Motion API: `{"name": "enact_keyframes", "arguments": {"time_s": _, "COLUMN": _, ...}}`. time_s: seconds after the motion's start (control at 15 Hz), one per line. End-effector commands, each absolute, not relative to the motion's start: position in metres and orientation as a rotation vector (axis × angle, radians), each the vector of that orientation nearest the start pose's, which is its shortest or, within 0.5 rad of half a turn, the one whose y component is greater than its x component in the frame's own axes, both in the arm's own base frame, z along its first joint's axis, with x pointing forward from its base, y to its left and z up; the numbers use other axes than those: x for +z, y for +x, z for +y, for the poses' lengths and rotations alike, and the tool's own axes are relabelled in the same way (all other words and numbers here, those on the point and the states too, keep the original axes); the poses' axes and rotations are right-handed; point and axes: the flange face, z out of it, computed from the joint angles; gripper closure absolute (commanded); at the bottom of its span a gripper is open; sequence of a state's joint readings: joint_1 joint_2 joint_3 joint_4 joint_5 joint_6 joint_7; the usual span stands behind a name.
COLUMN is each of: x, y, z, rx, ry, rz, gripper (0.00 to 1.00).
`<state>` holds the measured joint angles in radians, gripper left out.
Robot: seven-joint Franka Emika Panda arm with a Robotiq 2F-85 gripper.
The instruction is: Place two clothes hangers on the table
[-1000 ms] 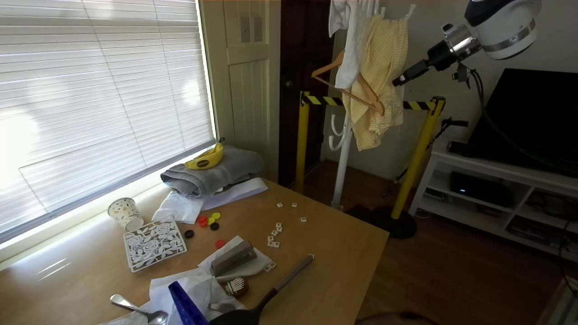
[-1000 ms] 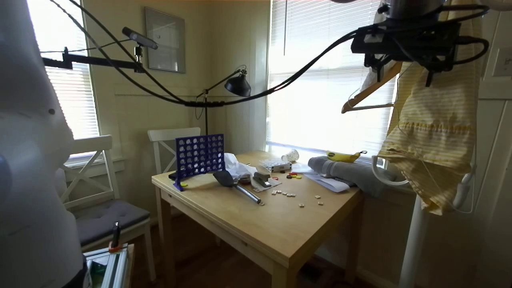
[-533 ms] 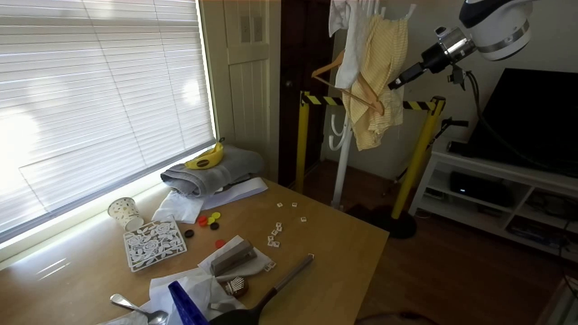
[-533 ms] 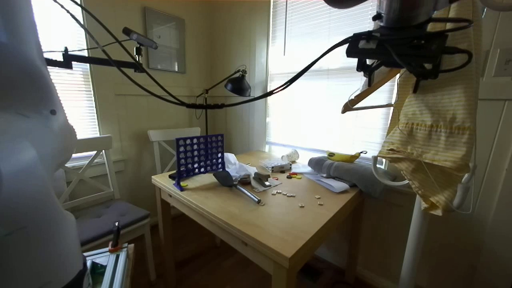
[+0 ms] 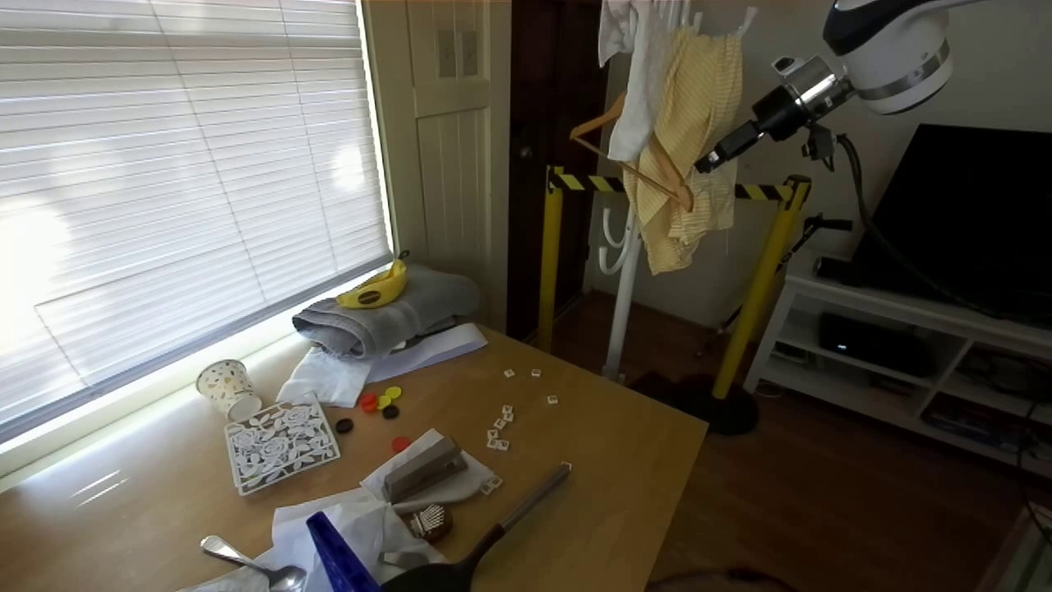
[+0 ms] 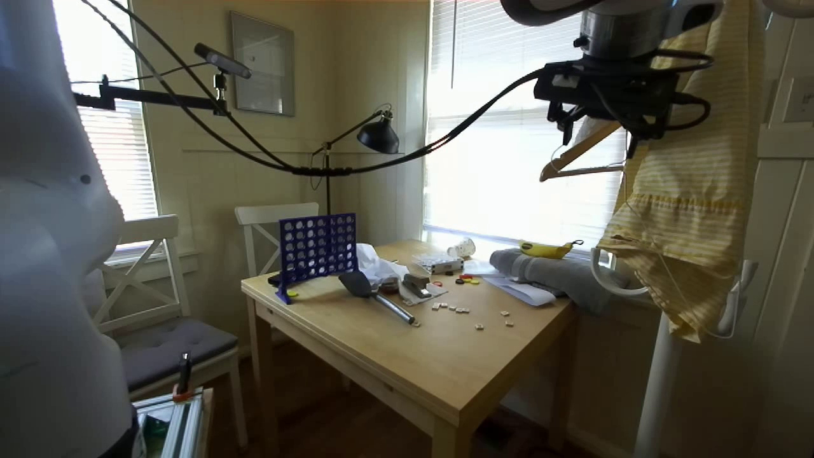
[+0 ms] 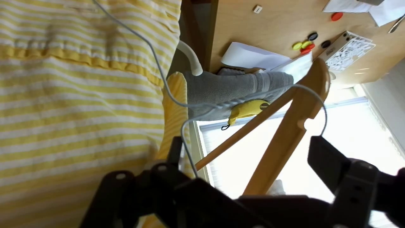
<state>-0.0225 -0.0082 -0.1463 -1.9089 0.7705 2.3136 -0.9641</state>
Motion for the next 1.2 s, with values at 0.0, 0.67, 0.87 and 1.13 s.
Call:
{"name": "enact_keyframes", "arguments": {"time_s": 0.0, "x": 0.551, "y": 0.587, "z": -0.091, "rx": -0.939, "ry": -2.622, "rz": -0.468, "gripper": 0.05}}
{"name": "enact_keyframes", "arguments": {"time_s": 0.67, "x": 0.576, "y": 0.583, "z": -0.106, "rx": -1.126, "ry": -2.692, "rz": -0.456, "gripper": 0.83}}
{"name": "enact_keyframes", "arguments": {"time_s": 0.87, "x": 0.576, "y": 0.584, "z": -0.101, "rx": -1.129, "ry": -2.700, "rz": -0.466, "gripper": 0.99}}
{"name": "enact_keyframes", "arguments": {"time_s": 1.13, "x": 0.583, "y": 0.579, "z": -0.097, "rx": -1.143, "ry": -2.737, "rz": -0.470, "gripper": 0.99}}
